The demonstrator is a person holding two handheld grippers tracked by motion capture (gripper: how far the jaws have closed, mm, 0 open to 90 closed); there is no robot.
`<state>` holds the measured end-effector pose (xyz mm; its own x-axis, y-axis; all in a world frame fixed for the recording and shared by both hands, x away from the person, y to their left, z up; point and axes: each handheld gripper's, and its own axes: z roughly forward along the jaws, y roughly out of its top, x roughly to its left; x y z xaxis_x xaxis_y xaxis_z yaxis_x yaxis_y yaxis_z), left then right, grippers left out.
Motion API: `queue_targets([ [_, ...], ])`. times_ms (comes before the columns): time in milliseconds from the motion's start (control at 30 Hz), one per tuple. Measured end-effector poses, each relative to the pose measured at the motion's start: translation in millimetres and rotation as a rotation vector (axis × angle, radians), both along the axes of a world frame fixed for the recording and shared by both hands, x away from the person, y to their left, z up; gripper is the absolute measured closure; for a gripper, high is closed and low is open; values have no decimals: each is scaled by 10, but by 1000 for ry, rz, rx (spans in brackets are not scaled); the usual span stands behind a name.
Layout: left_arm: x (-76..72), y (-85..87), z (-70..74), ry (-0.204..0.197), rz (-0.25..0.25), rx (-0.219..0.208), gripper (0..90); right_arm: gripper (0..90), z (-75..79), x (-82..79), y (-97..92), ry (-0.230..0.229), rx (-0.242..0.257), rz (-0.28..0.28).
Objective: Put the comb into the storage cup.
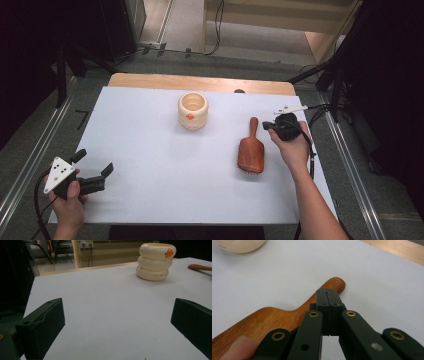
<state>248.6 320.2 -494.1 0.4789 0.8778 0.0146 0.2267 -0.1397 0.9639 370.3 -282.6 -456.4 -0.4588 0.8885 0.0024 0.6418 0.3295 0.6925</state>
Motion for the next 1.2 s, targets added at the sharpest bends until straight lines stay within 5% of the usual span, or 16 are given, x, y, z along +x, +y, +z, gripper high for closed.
queue_targets([
  [733,-1,-5,0,-2,-8,15,0,876,-188,697,378,121,-133,44],
  [1200,0,0,0,-1,-3,9,0,876,-338,741,403,177,-179,44],
])
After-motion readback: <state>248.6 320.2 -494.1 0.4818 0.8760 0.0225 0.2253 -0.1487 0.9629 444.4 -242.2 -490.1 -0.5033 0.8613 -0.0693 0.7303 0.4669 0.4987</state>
